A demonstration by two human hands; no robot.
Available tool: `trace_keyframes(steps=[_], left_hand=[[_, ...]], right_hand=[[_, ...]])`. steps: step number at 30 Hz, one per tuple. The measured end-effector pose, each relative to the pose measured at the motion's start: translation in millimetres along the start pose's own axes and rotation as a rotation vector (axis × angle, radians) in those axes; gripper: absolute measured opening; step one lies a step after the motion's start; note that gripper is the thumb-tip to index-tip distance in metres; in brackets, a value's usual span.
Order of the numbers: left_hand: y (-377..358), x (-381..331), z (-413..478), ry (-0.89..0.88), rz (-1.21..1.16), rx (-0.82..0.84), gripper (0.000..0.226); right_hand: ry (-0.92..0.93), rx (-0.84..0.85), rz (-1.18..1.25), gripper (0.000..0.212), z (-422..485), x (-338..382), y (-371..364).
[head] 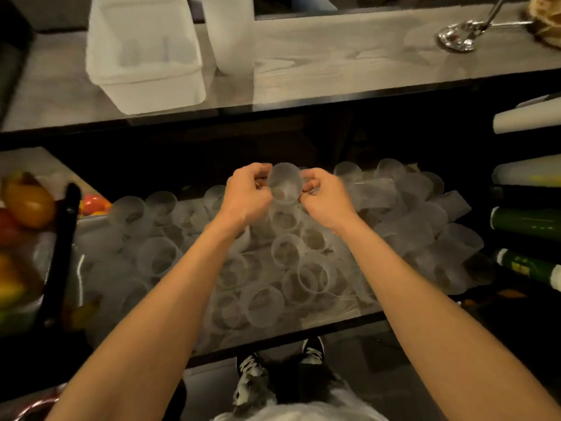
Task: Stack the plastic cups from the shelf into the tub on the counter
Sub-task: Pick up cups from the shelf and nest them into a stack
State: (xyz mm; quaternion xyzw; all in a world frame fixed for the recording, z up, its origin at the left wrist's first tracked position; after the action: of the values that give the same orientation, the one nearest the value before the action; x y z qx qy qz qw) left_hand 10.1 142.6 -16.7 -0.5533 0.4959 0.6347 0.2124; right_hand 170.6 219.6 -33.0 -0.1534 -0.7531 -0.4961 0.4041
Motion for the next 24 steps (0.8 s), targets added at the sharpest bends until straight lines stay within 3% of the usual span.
trace_keyframes(steps=[5,9,15,20,24], left_hand=[[68.7,45.0,-13.9,0.078,0.066,-0.110,0.054],[93.3,77.7,-23.4,0.137,0.080,-0.133,0.044],[91.9,95.0,-30.5,0.163,0.108,-0.134,0.035],[82.0,103.6,-25.8,0.173,0.159,-0.066,0.047],[75.9,109.6,-26.3,0.183,0.170,-0.022,0.045]], right_hand=[[0.091,0.151,-0.056,0.034,1.7,44.2,-66.0],[0.118,0.260,-0.107,0.034,0.8,53.0,-110.4],[0.082,0.320,-0.192,0.037,0.0,39.0,-133.7],[0.071,0.316,-0.241,0.031,2.8,33.3,-133.4],[0.061,0.360,-0.261,0.033,-0.7,23.3,-140.6]])
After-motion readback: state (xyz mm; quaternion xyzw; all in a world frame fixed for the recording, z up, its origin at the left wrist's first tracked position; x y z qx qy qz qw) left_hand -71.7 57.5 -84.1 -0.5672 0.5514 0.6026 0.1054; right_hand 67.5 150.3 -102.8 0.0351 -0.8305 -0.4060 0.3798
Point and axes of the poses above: each hand's wrist, its own z-axis towards the middle knuckle, its own y-axis out of the back of the hand, x = y × z, the point moved 10 cm from there along z, towards the middle knuckle, and after that the axes turned 9 degrees about -z, right-handed, at the moved point
